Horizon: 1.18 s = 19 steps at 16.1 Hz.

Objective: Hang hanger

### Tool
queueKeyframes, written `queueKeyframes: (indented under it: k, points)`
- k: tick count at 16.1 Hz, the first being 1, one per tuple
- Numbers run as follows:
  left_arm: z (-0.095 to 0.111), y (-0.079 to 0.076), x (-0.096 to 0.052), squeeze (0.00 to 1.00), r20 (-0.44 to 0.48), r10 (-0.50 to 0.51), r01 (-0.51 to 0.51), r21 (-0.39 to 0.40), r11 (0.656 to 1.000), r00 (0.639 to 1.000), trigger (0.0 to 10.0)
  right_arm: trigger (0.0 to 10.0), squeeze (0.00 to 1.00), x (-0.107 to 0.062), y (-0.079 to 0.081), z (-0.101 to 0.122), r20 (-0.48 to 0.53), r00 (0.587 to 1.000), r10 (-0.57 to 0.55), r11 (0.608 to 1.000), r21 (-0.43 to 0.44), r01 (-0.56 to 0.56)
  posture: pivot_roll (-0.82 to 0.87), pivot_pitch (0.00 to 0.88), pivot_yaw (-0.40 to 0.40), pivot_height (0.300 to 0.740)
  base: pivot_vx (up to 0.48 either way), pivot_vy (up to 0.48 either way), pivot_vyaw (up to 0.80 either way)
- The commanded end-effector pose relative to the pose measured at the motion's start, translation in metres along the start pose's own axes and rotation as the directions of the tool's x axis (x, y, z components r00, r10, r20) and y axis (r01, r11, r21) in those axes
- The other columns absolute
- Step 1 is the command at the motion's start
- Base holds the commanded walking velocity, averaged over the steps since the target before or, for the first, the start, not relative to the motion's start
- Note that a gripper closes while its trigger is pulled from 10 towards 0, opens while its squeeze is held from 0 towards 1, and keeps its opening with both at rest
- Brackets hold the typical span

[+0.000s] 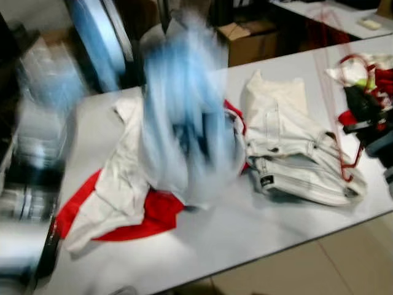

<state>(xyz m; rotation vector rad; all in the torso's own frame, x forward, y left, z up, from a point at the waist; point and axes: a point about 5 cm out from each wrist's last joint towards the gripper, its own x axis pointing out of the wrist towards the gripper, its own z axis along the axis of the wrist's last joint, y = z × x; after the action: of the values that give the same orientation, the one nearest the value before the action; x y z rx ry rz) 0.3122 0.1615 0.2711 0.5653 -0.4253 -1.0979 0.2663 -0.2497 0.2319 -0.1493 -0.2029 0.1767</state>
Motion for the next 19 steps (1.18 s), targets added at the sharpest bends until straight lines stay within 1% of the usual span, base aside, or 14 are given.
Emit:
queueKeyframes:
  k: [1,2,3,4,5,7,9,11,12,14,15,17,18,19]
  points:
    - [-0.004,-0.013,-0.001,0.00,-0.048,-0.079,0.078,-0.013,0.997,0.996,0.0,10.0,0.00,0.000,0.005,0.001,0.004,0.999,0.037,0.999,-0.005,-0.037,-0.19,0.000,0.087,0.740,0.000,0.000,0.00]
    - [-0.018,-0.033,-0.011,0.00,-0.130,-0.147,0.142,-0.050,0.989,0.980,0.0,10.0,0.00,0.000,0.007,-0.001,-0.005,0.999,0.049,0.999,-0.006,-0.049,-0.19,0.000,0.084,0.740,0.000,0.000,0.00]
    - [-0.028,-0.055,-0.025,0.00,-0.222,-0.214,0.193,-0.113,0.975,0.951,9.5,10.0,0.00,-0.001,0.008,-0.004,-0.021,0.997,0.070,0.998,-0.005,-0.070,-0.19,0.000,0.080,0.740,0.000,0.000,0.00]
    - [-0.026,-0.060,-0.031,0.15,-0.238,-0.235,0.203,-0.152,0.967,0.942,10.0,10.0,0.00,-0.002,0.008,-0.005,-0.031,0.996,0.079,0.997,-0.006,-0.079,-0.19,0.000,0.074,0.740,0.000,0.000,0.00]
    - [-0.015,-0.066,-0.038,1.00,-0.224,-0.240,0.181,-0.253,0.950,0.945,10.0,10.0,0.00,-0.003,0.008,-0.008,-0.051,0.994,0.093,0.996,-0.004,-0.094,-0.19,0.000,0.069,0.740,0.000,0.000,0.00]
    - [-0.001,-0.079,-0.050,1.00,-0.217,-0.300,0.201,-0.383,0.901,0.929,10.0,10.0,0.00,-0.004,0.011,-0.015,-0.087,0.989,0.123,0.992,-0.003,-0.124,-0.19,0.000,0.064,0.740,0.000,0.000,0.00]
    - [0.004,-0.090,-0.062,1.00,-0.239,-0.341,0.205,-0.455,0.866,0.909,10.0,10.0,0.00,-0.007,0.012,-0.025,-0.126,0.983,0.134,0.991,0.007,-0.135,-0.18,0.000,0.055,0.740,0.000,0.000,0.00]
    - [0.019,-0.093,-0.063,1.00,-0.193,-0.332,0.202,-0.492,0.847,0.923,10.0,10.0,0.00,-0.006,0.010,-0.029,-0.144,0.981,0.131,0.991,0.016,-0.130,-0.18,0.000,0.043,0.740,0.000,0.000,0.00]
    - [0.022,-0.092,-0.063,1.00,-0.189,-0.315,0.189,-0.490,0.851,0.930,10.0,10.0,0.00,-0.004,0.011,-0.029,-0.145,0.980,0.136,0.991,0.014,-0.135,-0.17,0.000,0.039,0.740,0.000,0.000,0.00]
    - [0.027,-0.078,-0.063,1.00,-0.169,-0.183,0.088,-0.456,0.885,0.968,10.0,10.0,0.00,0.002,0.014,-0.026,-0.137,0.979,0.153,0.988,0.018,-0.152,-0.18,0.000,0.034,0.740,0.000,0.000,0.00]
    - [0.029,-0.063,-0.062,1.00,-0.125,-0.025,-0.033,-0.438,0.898,0.992,10.0,10.0,0.00,0.003,0.020,-0.023,-0.125,0.977,0.171,0.985,0.031,-0.168,-0.18,0.000,0.035,0.740,0.000,0.000,0.00]
    - [0.032,-0.046,-0.060,1.00,-0.056,0.181,-0.187,-0.445,0.876,0.982,10.0,10.0,0.00,0.002,0.031,-0.019,-0.107,0.975,0.196,0.980,0.064,-0.190,-0.19,0.000,0.039,0.740,0.000,0.000,0.00]
    - [0.030,-0.041,-0.060,1.00,-0.065,0.237,-0.240,-0.462,0.854,0.969,10.0,10.0,0.00,0.003,0.036,-0.016,-0.094,0.974,0.205,0.977,0.078,-0.198,-0.19,0.000,0.044,0.740,0.000,0.000,0.00]
    - [0.022,-0.038,-0.059,1.00,-0.108,0.343,-0.351,-0.487,0.800,0.933,10.0,10.0,0.00,0.004,0.046,-0.014,-0.087,0.974,0.209,0.975,0.092,-0.201,-0.20,0.000,0.056,0.740,0.000,0.000,0.00]
